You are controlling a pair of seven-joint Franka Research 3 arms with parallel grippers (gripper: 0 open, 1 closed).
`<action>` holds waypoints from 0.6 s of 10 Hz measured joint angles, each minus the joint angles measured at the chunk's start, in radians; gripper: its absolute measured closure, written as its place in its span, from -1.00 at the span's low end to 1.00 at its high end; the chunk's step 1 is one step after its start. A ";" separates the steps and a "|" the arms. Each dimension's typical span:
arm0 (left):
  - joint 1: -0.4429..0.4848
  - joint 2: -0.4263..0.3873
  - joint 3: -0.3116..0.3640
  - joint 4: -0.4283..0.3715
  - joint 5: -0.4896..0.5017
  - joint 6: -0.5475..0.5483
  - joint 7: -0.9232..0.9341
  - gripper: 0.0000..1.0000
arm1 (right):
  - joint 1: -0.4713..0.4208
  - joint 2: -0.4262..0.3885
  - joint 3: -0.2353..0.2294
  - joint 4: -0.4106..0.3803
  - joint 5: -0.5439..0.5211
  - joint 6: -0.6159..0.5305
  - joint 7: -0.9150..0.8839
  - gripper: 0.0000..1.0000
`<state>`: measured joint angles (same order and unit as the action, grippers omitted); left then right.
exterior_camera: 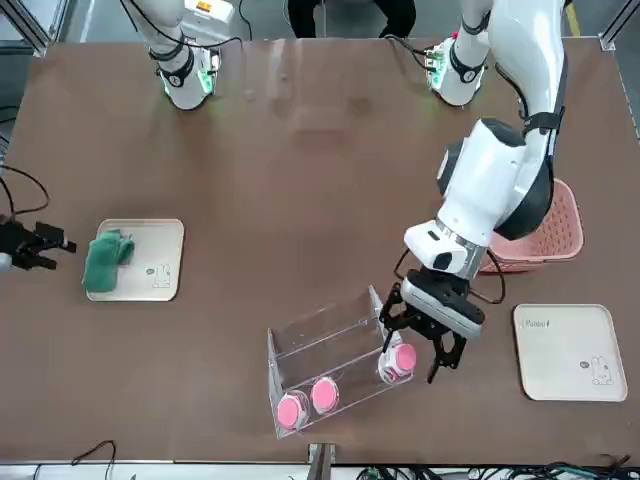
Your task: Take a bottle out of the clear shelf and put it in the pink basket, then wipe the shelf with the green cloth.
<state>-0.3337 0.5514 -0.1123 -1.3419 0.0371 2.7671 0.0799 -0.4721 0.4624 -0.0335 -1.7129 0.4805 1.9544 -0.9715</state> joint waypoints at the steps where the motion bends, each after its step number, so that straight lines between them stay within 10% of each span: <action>1: 0.000 0.000 0.000 0.001 0.001 0.004 0.000 -0.94 | -0.007 0.038 0.000 0.001 0.025 0.051 -0.023 -1.00; 6: 0.006 0.000 0.000 -0.085 0.001 0.092 -0.005 -0.93 | -0.049 0.121 0.001 0.004 0.054 0.126 -0.080 -1.00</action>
<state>-0.3272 0.5517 -0.1120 -1.4271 0.0381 2.8586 0.0749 -0.5211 0.5835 -0.0329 -1.7093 0.5348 2.0805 -1.0512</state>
